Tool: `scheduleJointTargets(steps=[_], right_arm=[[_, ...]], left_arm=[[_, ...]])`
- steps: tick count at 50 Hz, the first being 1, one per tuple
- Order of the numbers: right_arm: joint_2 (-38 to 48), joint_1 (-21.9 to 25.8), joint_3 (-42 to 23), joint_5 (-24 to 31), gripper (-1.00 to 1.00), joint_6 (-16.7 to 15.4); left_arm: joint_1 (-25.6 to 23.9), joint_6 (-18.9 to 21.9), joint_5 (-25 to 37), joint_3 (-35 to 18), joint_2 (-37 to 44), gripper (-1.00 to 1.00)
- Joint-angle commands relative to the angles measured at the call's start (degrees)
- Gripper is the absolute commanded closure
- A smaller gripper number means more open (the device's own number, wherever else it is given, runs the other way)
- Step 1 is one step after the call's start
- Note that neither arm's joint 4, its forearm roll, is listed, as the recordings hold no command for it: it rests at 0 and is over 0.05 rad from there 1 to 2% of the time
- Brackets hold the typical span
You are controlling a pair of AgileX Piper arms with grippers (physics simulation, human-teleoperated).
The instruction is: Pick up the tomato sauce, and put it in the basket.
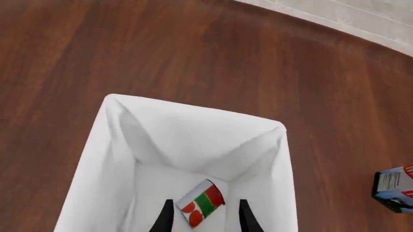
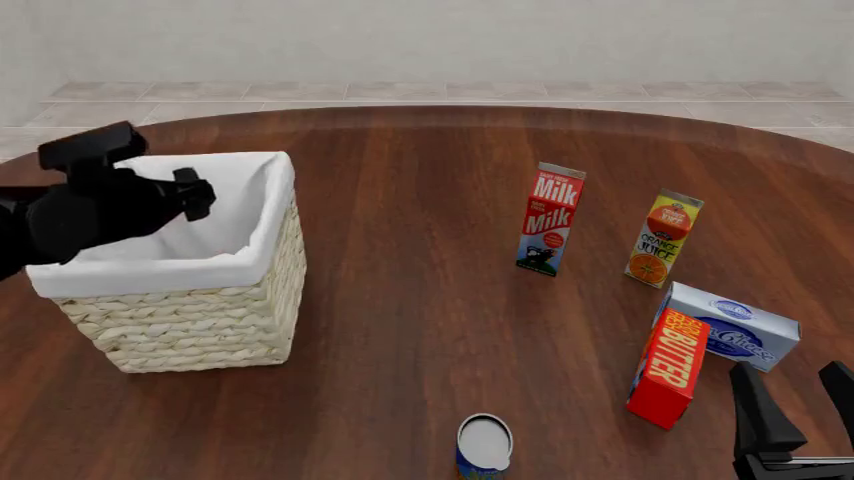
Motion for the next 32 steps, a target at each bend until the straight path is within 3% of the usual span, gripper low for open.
scheduleJointTargets(steps=[1, 10, 15, 25, 28, 32], right_arm=[[-0.29, -0.20, 0.05, 0.22, -1.00, 0.00], [-0.30, -0.20, 0.05, 0.23, -1.00, 0.01], [-0.27, -0.20, 0.05, 0.21, -1.00, 0.01], [-0.27, -0.19, 0.05, 0.21, -1.00, 0.02], [-0.30, -0.21, 0.05, 0.23, -1.00, 0.00], [-0.29, -0.19, 0.05, 0.22, -1.00, -0.02]], left_arm=[[-1.62, -0.78, 5.50, -0.83, -8.27, -1.00], [-2.75, -1.12, 7.81, 0.43, -15.25, -1.00], [-4.84, -3.53, 9.66, 0.79, -19.54, -1.00], [-7.19, -5.21, 11.71, 4.88, -28.44, -1.00], [-9.38, -8.88, 12.31, 7.02, -32.57, -1.00], [-10.93, -9.33, 12.87, 10.89, -37.67, -1.00]])
